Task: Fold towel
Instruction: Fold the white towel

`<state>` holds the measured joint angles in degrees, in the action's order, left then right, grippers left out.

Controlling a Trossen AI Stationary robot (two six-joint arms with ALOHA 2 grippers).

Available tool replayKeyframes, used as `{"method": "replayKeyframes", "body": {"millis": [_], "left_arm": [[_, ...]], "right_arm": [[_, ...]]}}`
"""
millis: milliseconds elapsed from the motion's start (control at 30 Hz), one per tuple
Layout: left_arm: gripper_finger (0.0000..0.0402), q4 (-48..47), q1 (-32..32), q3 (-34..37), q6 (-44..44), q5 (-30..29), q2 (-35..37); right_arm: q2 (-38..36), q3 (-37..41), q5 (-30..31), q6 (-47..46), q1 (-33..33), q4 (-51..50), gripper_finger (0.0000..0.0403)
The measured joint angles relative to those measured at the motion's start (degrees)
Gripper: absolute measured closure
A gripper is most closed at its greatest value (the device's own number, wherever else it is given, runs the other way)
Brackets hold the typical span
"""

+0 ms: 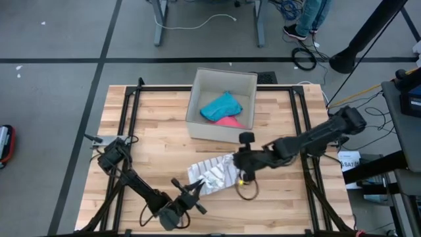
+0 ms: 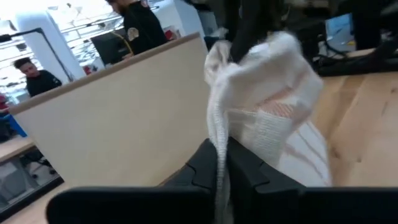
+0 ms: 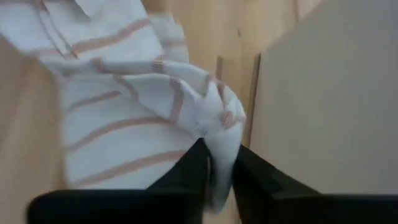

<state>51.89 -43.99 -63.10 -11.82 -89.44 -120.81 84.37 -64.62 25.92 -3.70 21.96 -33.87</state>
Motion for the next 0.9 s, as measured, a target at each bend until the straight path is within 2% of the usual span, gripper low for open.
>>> {"method": "replayKeyframes", "body": {"millis": [100, 300, 400, 567, 733, 900], "left_arm": [[0.0363, -4.91, 0.95, 0.01, 5.16, 0.2, 0.0], [0.0324, -11.02, 1.21, 0.01, 9.7, -0.43, 0.0], [0.0308, -12.09, 1.65, 0.01, 9.85, -0.5, 0.0], [0.0291, -13.92, 1.87, 0.01, 9.85, -0.56, 0.0], [0.0283, -14.0, 1.87, 0.01, 9.84, 0.96, 0.0], [0.0282, -15.63, 1.82, 0.01, 10.32, 6.92, 0.0]], "right_arm": [[3.21, 0.0, -0.39, 0.91, -2.63, -0.42, 0.0312], [5.64, 0.02, 1.09, -0.43, -5.48, -2.32, 0.0193], [5.37, 0.03, 1.45, -1.06, -5.43, -2.43, 0.0162], [4.86, 0.02, 0.03, -1.74, -3.2, -2.8, 0.0154], [4.88, 0.04, -6.82, -2.91, 0.2, -3.24, 0.017], [4.85, 4.02, -2.22, -0.55, 2.24, 2.45, 0.019]]}}
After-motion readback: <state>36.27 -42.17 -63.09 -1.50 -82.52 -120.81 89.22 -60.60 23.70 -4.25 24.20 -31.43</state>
